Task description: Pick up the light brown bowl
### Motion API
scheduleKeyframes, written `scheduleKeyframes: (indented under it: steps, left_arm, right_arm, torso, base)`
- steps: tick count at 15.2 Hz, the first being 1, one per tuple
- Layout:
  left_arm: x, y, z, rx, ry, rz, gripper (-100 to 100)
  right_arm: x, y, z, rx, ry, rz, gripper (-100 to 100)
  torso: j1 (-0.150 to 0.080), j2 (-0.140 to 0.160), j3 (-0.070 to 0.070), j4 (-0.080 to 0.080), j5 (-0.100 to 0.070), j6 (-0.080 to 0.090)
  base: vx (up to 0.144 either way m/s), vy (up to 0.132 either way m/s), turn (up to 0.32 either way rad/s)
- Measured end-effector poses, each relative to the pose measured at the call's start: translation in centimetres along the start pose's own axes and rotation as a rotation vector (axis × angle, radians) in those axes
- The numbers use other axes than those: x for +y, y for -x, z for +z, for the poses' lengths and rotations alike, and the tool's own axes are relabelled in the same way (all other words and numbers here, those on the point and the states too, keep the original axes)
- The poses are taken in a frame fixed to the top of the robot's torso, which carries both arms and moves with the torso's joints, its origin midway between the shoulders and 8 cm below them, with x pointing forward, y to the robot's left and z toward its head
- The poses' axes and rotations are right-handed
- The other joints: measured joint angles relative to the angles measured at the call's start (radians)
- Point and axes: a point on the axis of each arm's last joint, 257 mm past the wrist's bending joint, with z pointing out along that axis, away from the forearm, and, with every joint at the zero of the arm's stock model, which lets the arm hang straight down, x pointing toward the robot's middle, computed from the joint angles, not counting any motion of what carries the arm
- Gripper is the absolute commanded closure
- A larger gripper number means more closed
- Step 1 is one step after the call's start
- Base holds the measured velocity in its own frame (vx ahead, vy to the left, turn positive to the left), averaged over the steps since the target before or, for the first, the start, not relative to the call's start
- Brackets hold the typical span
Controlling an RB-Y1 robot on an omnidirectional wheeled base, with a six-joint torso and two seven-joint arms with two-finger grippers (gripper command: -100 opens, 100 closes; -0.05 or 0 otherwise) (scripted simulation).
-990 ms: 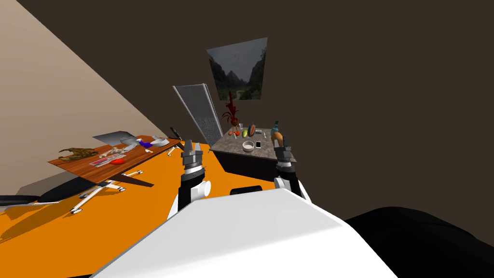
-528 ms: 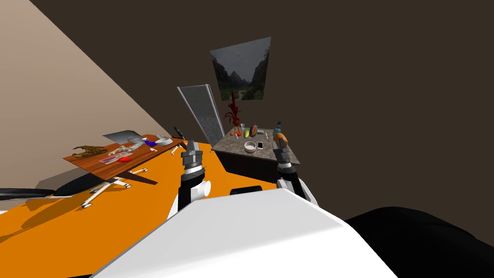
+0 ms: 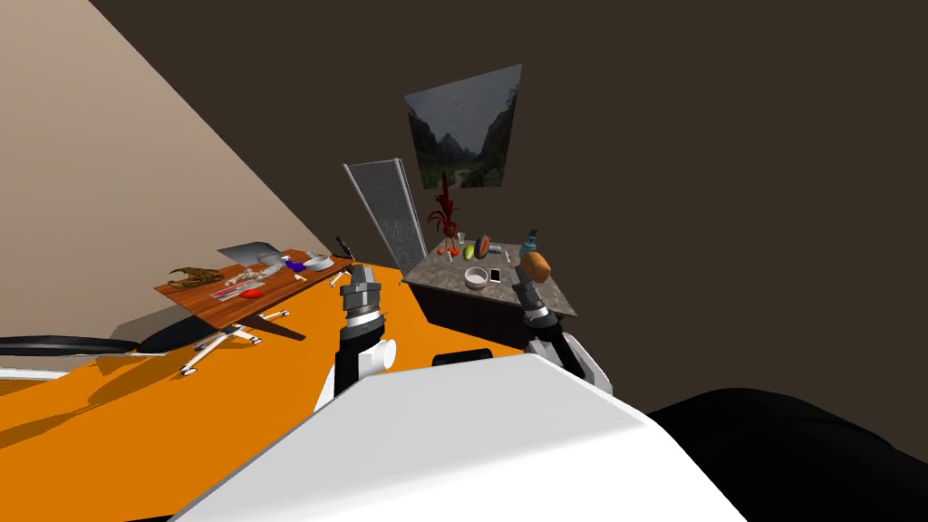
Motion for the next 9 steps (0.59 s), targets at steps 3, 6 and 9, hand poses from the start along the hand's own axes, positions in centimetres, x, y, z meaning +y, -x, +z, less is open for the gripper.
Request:
scheduleKeyframes:
  steps: [3,6,9]
  left_arm:
    - [0.0,0.0,0.0,0.0,0.0,0.0,0]
    - [0.0,0.0,0.0,0.0,0.0,0.0,0]
    - [0.0,0.0,0.0,0.0,0.0,0.0,0]
  right_arm:
    - [-0.9,-0.6,-0.4,0.063,-0.02,-0.034,-100]
    - [-2.2,-1.1,-1.2,0.132,-0.046,-0.073,-100]
    - [-3.2,-1.7,-2.1,0.197,-0.068,-0.108,-100]
  torso:
    - [0.0,0.0,0.0,0.0,0.0,0.0]
    - [0.001,-0.001,0.0,0.0,0.0,0.0]
    - [0.001,0.0,0.0,0.0,0.0,0.0]
  base:
    - [0.042,0.039,0.075]
    - [0.052,0.047,0.113]
    - [0.041,0.04,0.084]
